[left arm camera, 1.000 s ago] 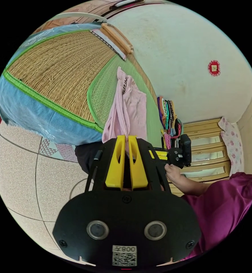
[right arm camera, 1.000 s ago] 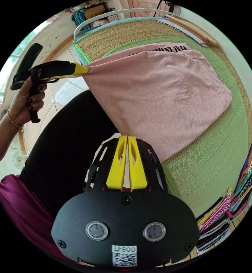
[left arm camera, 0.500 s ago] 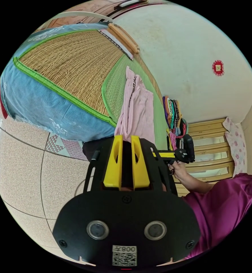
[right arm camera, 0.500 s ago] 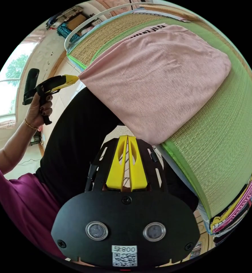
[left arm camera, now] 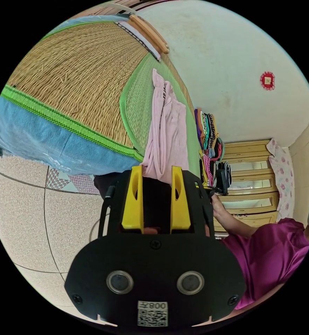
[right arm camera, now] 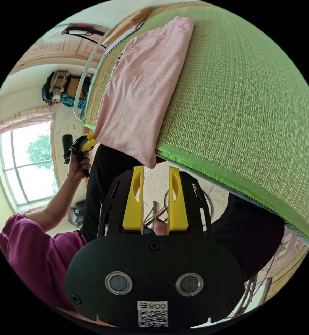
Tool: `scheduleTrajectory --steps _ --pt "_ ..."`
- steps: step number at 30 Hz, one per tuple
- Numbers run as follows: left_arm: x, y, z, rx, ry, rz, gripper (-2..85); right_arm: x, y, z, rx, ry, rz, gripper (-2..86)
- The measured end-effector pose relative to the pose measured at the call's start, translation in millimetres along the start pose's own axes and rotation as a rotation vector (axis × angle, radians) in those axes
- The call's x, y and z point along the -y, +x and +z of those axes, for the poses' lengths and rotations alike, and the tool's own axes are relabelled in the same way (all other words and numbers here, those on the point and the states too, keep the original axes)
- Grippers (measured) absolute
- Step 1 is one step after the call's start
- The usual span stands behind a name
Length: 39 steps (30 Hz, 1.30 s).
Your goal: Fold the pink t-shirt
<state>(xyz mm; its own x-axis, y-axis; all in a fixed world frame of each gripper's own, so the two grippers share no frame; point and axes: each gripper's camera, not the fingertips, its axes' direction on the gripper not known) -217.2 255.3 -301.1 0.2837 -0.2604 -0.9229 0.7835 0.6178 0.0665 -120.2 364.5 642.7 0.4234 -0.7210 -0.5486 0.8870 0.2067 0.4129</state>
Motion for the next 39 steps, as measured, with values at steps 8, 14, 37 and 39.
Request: scheduleTrajectory --steps 8,14,37,39 --pt "12 -6 0 -0.015 -0.028 -0.029 11.2 -6 70 25 0.207 0.051 0.071 9.0" --pt "23 -6 1 -0.009 -0.042 -0.041 10.5 -17 110 37 0.350 0.066 0.054 3.7" --pt "20 10 -6 -0.181 0.050 -0.149 13.9 -47 178 1 0.660 0.143 -0.081 1.5" --pt "28 17 -3 -0.186 0.050 -0.137 14.3 -47 182 1 0.658 0.147 -0.086 1.4"
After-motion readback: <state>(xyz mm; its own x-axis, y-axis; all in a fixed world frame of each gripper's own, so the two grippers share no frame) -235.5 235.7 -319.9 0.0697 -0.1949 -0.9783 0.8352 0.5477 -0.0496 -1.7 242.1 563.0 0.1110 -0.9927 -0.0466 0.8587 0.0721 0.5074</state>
